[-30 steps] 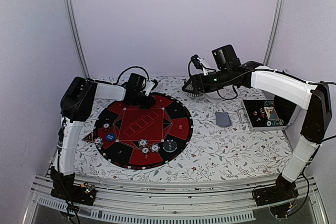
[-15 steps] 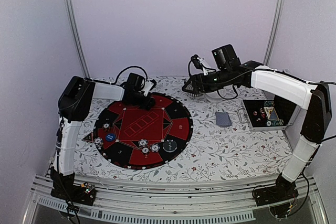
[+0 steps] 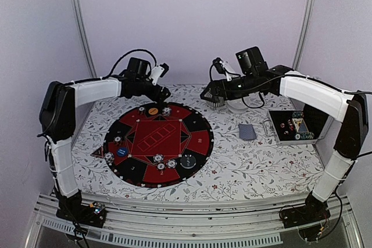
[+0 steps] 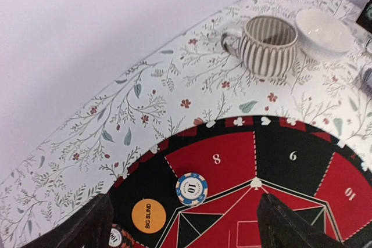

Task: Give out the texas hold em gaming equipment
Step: Place the poker chips pile at the big blind area, then pick up the face-down deck piles from the center of the board.

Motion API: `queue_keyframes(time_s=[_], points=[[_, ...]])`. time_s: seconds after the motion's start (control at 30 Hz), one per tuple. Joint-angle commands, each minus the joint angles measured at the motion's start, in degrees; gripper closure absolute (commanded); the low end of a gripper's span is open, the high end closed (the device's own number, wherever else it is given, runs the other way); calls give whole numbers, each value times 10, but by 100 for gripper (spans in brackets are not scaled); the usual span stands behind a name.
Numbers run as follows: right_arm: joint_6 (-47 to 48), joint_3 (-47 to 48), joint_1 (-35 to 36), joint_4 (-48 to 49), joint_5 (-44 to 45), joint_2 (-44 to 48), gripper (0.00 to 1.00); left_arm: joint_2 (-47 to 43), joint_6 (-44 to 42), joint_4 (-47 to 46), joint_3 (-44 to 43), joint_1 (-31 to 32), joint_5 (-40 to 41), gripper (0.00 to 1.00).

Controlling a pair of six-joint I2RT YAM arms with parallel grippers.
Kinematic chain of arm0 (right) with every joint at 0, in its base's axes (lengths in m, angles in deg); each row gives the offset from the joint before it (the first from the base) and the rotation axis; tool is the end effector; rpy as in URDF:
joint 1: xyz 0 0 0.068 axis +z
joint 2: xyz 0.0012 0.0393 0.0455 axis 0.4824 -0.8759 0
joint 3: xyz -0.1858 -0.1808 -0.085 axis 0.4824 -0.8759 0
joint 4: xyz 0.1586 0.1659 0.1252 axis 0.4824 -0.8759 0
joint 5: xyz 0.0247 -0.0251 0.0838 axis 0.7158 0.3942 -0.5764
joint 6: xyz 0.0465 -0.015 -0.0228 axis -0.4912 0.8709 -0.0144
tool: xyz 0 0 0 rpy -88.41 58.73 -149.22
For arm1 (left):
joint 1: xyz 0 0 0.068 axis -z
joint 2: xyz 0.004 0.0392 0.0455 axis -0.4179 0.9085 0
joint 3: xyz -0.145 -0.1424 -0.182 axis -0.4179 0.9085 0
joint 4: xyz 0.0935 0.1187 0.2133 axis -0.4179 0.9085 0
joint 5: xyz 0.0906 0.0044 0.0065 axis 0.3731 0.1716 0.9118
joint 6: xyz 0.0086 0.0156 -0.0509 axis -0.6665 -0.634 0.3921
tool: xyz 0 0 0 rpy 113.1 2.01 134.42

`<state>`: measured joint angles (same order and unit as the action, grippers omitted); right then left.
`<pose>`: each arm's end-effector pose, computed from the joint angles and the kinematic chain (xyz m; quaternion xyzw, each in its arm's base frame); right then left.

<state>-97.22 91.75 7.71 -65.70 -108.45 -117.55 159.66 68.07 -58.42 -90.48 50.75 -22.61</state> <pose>0.3127 0.2467 0.3276 -0.2676 0.8427 0.3169 0.3432 0.4235 -0.2106 0.2378 0.3099 0.8304 -0.0967 0.4528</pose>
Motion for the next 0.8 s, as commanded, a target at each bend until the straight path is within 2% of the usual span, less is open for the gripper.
queue_keyframes(time_s=[0.0, 0.23, 0.37, 0.43, 0.57, 0.77], points=[[24, 19, -7, -16, 76, 52, 1, -100, 31, 59, 22, 20, -4, 11], [54, -17, -42, -33, 171, 94, 1, -293, 106, 81, 148, 41, 32, 2], [39, -51, -80, -48, 217, 100, 1, -413, 122, 93, 217, 44, 60, 2], [24, -57, -82, -83, 253, 74, 1, -454, 125, 98, 248, 44, 69, 2], [-4, -51, -82, -141, 266, -2, 1, -506, 135, 104, 294, 45, 76, 2], [-14, -39, -82, -160, 279, -107, 1, -519, 131, 103, 321, 45, 77, 2]])
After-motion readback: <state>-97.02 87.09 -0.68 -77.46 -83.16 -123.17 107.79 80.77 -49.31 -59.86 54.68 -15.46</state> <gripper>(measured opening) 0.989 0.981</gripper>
